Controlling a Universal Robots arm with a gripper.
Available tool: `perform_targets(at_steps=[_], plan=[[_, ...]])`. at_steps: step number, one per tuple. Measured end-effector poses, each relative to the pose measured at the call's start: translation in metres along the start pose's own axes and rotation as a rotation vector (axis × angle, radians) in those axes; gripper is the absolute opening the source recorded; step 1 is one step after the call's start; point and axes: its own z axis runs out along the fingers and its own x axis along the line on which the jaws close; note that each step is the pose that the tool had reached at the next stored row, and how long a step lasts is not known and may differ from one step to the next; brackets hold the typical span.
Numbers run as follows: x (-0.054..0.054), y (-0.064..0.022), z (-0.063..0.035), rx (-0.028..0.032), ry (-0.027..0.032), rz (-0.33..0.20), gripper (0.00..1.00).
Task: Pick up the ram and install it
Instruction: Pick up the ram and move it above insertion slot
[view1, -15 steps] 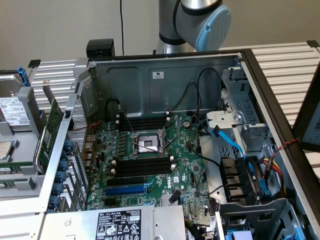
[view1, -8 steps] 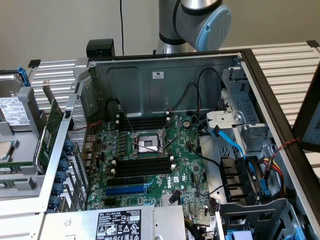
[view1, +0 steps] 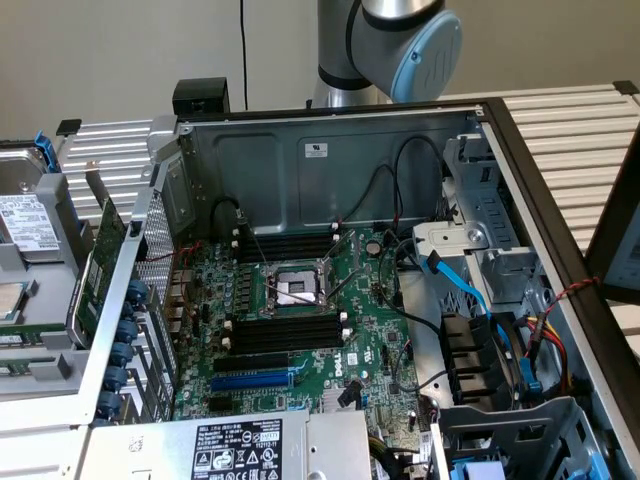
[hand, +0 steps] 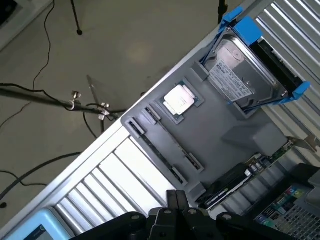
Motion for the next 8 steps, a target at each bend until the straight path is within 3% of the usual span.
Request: perform_targets(at_steps=[8], plan=[[0.0000,-0.0001,0.0021,0.0025,0.0052,-0.143,0.11]])
